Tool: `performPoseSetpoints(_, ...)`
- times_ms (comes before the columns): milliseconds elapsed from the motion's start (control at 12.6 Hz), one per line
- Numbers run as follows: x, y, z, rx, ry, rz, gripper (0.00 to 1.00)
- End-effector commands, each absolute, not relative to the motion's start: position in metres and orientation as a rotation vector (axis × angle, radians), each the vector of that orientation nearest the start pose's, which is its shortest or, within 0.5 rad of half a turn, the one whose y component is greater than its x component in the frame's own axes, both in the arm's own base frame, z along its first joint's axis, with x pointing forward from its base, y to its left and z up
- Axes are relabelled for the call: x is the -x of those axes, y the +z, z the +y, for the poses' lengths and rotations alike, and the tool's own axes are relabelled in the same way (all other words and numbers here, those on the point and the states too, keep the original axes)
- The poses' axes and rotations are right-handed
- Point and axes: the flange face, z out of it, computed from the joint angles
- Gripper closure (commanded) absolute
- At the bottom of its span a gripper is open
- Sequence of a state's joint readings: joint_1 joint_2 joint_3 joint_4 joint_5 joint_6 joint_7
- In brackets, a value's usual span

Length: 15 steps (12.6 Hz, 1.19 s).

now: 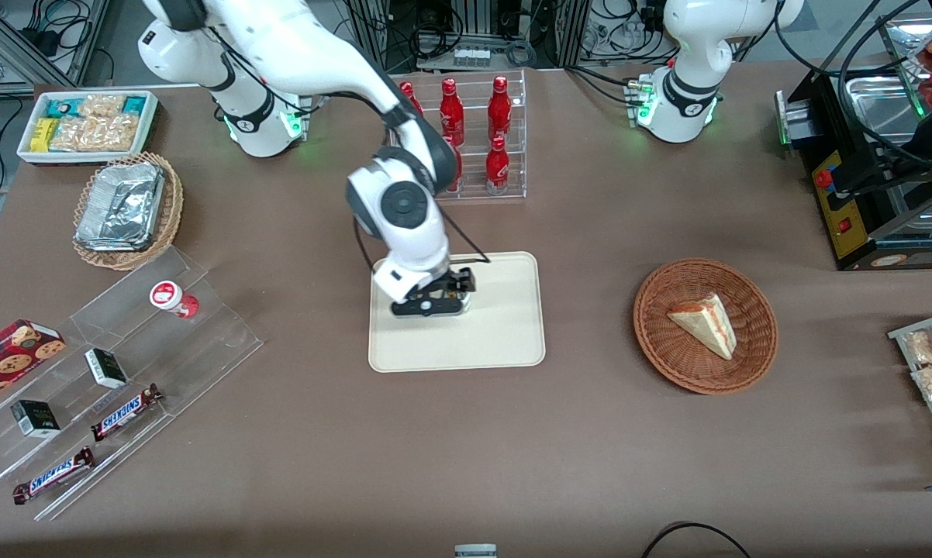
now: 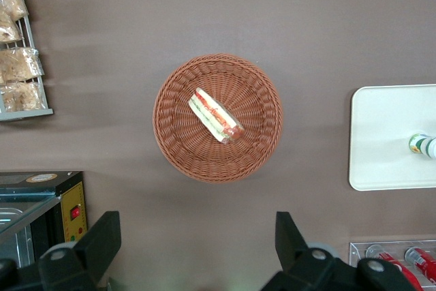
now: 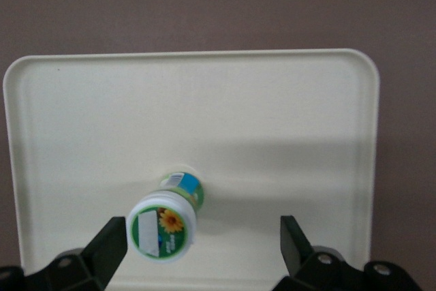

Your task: Place green gum on tray

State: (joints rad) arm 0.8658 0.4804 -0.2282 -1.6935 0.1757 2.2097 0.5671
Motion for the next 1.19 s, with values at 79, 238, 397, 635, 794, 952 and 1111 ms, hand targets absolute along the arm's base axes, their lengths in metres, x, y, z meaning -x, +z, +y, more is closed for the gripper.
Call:
performPoseSetpoints(79, -0.524, 0.420, 0.318, 2.996, 0.011, -0.005, 0.00)
performPoseSetpoints(238, -0.516, 0.449, 0.278, 2.997, 0.087, 0.019, 0.00)
performPoseSetpoints(397, -0.513, 0.480, 0.238, 3.010, 0.138, 0.058, 0.00)
performPoseSetpoints(635, -0.507, 0.520, 0.183, 3.057, 0.161, 0.123, 0.00)
performPoseSetpoints(794, -0.514, 0.543, 0.151, 3.059, 0.159, 0.081, 0.00)
performPoseSetpoints(952, -0.527, 0.560, 0.120, 3.058, 0.175, 0.050, 0.00)
performPoseSetpoints(1111, -0.533, 0.564, 0.098, 3.061, 0.180, 0.057, 0.00)
